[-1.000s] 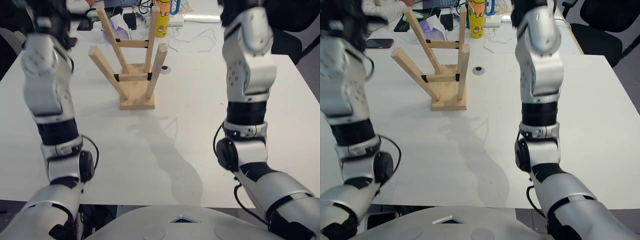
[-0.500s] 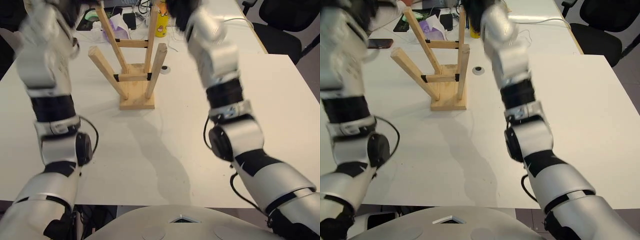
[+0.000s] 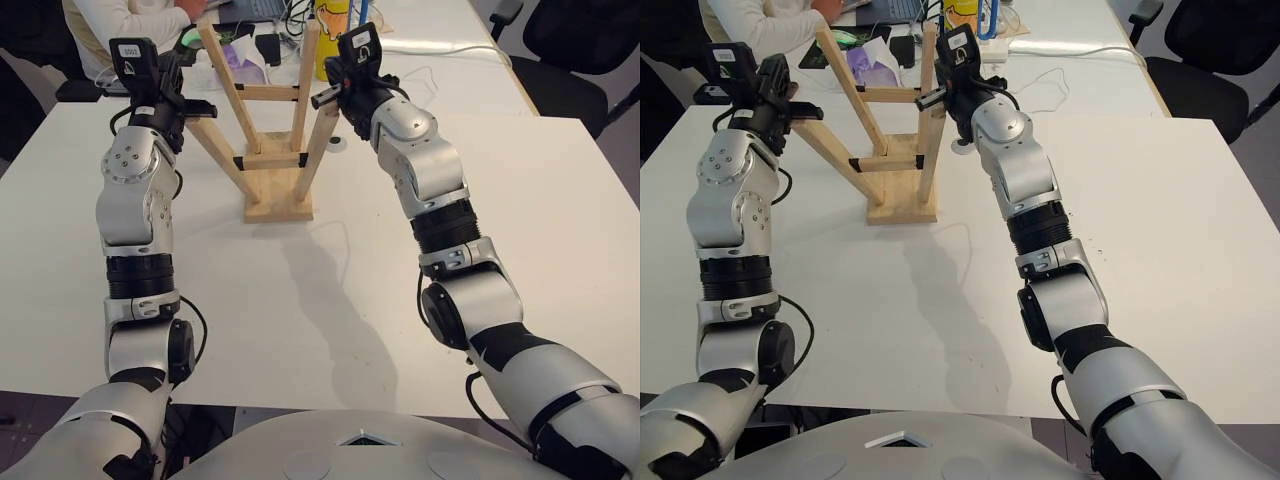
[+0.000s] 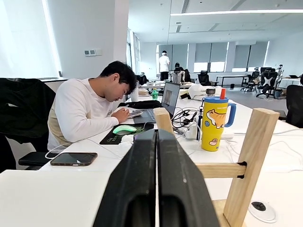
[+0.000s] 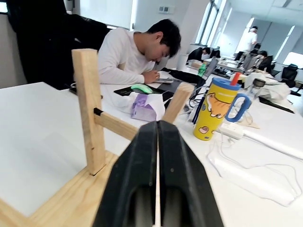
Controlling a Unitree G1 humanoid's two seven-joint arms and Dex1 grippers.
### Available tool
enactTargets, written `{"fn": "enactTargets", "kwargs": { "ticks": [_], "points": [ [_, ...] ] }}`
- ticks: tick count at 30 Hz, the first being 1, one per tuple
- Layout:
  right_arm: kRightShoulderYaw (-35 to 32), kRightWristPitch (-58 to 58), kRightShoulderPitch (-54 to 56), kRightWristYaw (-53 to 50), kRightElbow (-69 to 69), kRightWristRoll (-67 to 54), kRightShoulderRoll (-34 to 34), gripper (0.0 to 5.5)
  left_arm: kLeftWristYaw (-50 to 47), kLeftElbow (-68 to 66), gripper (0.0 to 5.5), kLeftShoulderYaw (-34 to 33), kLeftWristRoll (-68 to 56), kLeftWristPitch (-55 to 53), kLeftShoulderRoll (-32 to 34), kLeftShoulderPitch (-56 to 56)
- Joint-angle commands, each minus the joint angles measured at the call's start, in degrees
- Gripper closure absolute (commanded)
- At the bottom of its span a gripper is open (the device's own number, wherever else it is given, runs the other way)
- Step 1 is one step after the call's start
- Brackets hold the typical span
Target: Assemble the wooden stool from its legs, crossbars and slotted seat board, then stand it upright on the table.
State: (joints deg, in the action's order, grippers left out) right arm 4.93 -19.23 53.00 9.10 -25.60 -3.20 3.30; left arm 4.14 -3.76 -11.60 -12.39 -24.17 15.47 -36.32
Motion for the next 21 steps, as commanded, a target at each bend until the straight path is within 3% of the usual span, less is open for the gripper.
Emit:
{"fn": "enactTargets", "kwargs": {
  "ticks": [1, 9, 13, 17, 20, 21],
  "points": [
    [-4.2, 9.6, 0.4, -4.2, 4.0, -0.8, -1.5, 5.5, -1.3, 0.8, 5.49, -1.8, -1.9, -0.8, -1.3, -3.9],
    [-10.4, 20.3, 10.4, -7.0, 11.7, -2.6, 1.1, 5.5, -1.2, 7.1, 5.49, -3.9, -4.2, 0.3, 1.2, -13.5],
    [-7.9, 17.3, 11.0, -1.2, 11.0, -4.9, 0.5, 5.5, 0.6, 9.2, 5.49, -2.7, -5.8, -2.9, 2.5, -16.8],
    [2.9, 8.2, -1.0, 11.5, 8.3, -1.3, 5.0, 5.5, 7.0, 4.8, 5.49, 9.5, -0.2, -9.4, 5.3, -2.5],
    [9.3, -3.1, -10.0, 17.6, 5.6, 1.6, 9.2, 5.5, 8.0, -3.5, 5.49, 15.7, 4.0, -7.2, 3.6, 10.2],
    [10.2, -1.6, -11.0, 17.4, 5.7, 3.4, 10.2, 5.5, 8.2, -7.4, 5.49, 15.9, 4.4, -5.0, 2.3, 12.6]
  ]
}}
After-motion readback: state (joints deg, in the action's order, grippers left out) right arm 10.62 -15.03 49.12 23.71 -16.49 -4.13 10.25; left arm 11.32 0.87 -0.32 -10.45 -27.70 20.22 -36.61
